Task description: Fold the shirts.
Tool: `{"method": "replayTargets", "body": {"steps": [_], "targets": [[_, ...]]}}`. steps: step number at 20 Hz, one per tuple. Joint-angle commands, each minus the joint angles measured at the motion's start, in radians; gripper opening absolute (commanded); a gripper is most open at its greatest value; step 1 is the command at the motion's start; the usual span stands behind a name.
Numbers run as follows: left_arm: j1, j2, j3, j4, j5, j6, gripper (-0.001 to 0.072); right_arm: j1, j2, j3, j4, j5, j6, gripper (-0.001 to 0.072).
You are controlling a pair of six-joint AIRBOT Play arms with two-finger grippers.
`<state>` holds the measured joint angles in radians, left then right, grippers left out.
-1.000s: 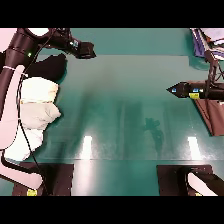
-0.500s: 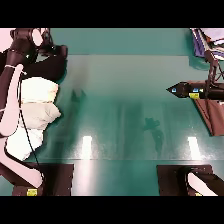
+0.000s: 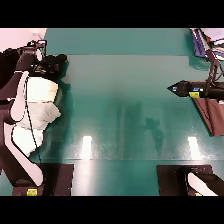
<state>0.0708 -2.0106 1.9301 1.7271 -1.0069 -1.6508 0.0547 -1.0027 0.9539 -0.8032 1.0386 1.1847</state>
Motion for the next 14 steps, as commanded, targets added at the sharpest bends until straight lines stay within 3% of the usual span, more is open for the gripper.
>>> {"method": "replayTargets", "body": {"steps": [1, 5, 10, 14], "targets": [[0.009, -0.014, 0.032, 0.002, -0.040, -0.005, 0.0028, 0.000, 0.000, 0.001, 0.000, -0.031, 0.000, 0.0016], [0.008, 0.048, 0.166, -0.011, -0.157, -0.055, 0.0026, -0.001, 0.000, 0.022, 0.000, -0.038, 0.000, 0.0015], [-0.030, 0.399, 0.153, -0.018, -0.143, -0.042, 0.0025, -0.042, 0.000, 0.229, -0.003, -0.041, 0.000, 0.0015], [-0.160, 0.681, 0.081, -0.018, -0.257, -0.010, 0.0025, -0.098, 0.000, 0.384, -0.003, -0.041, -0.001, 0.0015]]}}
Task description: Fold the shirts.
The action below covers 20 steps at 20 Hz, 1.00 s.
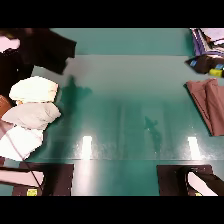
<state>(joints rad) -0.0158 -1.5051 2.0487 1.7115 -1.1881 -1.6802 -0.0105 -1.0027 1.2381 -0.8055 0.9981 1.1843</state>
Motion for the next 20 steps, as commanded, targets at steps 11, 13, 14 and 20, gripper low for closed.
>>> {"method": "replayTargets", "body": {"steps": [11, 13, 14, 20], "targets": [[-0.750, 0.263, -0.690, -0.162, 0.042, -0.234, 0.0029, -0.056, 0.001, 0.206, 0.002, 0.142, 0.000, 0.0015], [-0.793, 0.263, -0.815, -0.222, 0.181, -0.231, 0.0391, -0.056, 0.001, 0.206, 0.002, 0.159, 0.000, 0.0016], [-0.791, 0.262, -0.844, -0.226, 0.217, -0.231, 0.0615, -0.056, 0.001, 0.206, 0.002, 0.159, 0.000, 0.0015], [-0.546, 0.259, -0.816, -0.247, 0.254, -0.090, 0.0609, -0.056, 0.001, 0.206, 0.002, 0.210, 0.000, 0.0015]]}}
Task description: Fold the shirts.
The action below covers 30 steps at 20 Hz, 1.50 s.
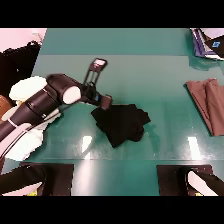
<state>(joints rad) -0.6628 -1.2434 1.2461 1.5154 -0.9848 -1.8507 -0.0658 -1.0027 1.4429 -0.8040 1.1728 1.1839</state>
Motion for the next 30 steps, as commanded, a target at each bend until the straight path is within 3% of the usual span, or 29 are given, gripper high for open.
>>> {"method": "replayTargets", "body": {"steps": [1, 5, 7, 9, 14, 16, 17, 21, 22, 23, 28, 29, 30], "targets": [[0.161, -0.017, -0.014, -0.124, 0.048, 0.158, 0.0609, 0.000, 0.001, 0.001, 0.000, 0.045, 0.001, 0.0015], [0.305, -0.161, -0.014, -0.542, -0.039, 0.525, 0.0609, 0.002, 0.000, 0.001, 0.000, 0.087, 0.001, 0.0016], [0.314, -0.257, -0.005, -0.645, -0.085, 0.626, 0.0609, 0.002, 0.000, 0.001, 0.000, 0.101, 0.001, 0.0015], [0.314, -0.352, 0.035, -0.711, -0.133, 0.673, 0.0609, 0.002, 0.000, 0.001, 0.000, 0.105, 0.001, 0.0015], [0.313, -0.448, 0.104, -0.729, -0.138, 0.681, 0.0597, 0.003, 0.000, 0.001, 0.000, 0.151, 0.002, 0.0015], [0.314, -0.448, 0.104, -0.705, -0.142, 0.686, 0.0328, 0.003, 0.000, 0.000, -0.003, 0.166, 0.034, 0.0015], [0.314, -0.448, 0.104, -0.688, -0.143, 0.690, 0.0297, 0.003, 0.001, -0.007, -0.002, 0.166, 0.045, 0.0015], [0.314, -0.448, 0.103, -0.677, -0.148, 0.690, 0.0283, 0.003, 0.001, -0.137, -0.001, 0.167, 0.077, 0.0015], [0.314, -0.448, 0.101, -0.675, -0.150, 0.699, 0.0061, 0.003, 0.001, -0.188, 0.000, 0.167, 0.082, 0.0015], [0.314, -0.448, 0.100, -0.673, -0.149, 0.710, 0.0028, 0.010, 0.001, -0.233, -0.002, 0.166, 0.082, 0.0015], [0.359, -0.414, 0.196, -0.571, -0.205, 0.650, 0.0026, 0.114, 0.000, -0.485, -0.042, 0.167, 0.083, 0.0024], [0.372, -0.389, 0.221, -0.550, -0.205, 0.645, 0.0026, 0.144, 0.000, -0.545, -0.041, 0.165, 0.083, 0.0202], [0.385, -0.363, 0.243, -0.537, -0.205, 0.646, 0.0026, 0.182, 0.000, -0.607, -0.026, 0.154, 0.083, 0.0458]]}}
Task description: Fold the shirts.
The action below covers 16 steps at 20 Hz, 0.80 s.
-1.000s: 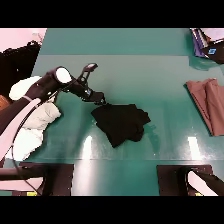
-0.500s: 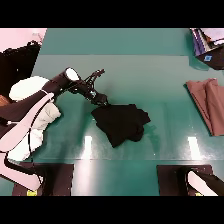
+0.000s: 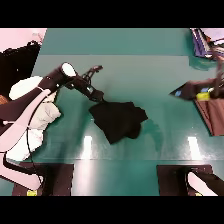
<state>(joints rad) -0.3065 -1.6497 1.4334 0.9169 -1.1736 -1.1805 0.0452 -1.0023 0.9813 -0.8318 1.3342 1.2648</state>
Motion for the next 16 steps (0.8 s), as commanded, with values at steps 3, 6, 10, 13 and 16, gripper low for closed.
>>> {"method": "replayTargets", "body": {"steps": [3, 6, 10, 13, 16], "targets": [[0.045, 0.106, 0.080, 0.070, -0.009, -0.024, 0.0027, 0.219, -0.001, -0.298, 0.022, -0.156, 0.002, 0.0499], [0.045, 0.112, 0.081, 0.072, -0.021, -0.024, 0.0027, 0.350, -0.042, -0.362, 0.088, -0.348, -0.001, 0.0499], [0.045, 0.112, 0.080, 0.072, -0.030, -0.024, 0.0027, 0.468, -0.219, -0.314, 0.180, -0.478, -0.056, 0.0497], [0.045, 0.112, 0.080, 0.072, -0.047, -0.024, 0.0028, 0.519, -0.345, -0.215, 0.185, -0.533, -0.061, 0.0454], [0.045, 0.113, 0.080, 0.071, -0.061, -0.025, 0.0027, 0.546, -0.451, -0.110, 0.177, -0.528, -0.062, 0.0272]]}}
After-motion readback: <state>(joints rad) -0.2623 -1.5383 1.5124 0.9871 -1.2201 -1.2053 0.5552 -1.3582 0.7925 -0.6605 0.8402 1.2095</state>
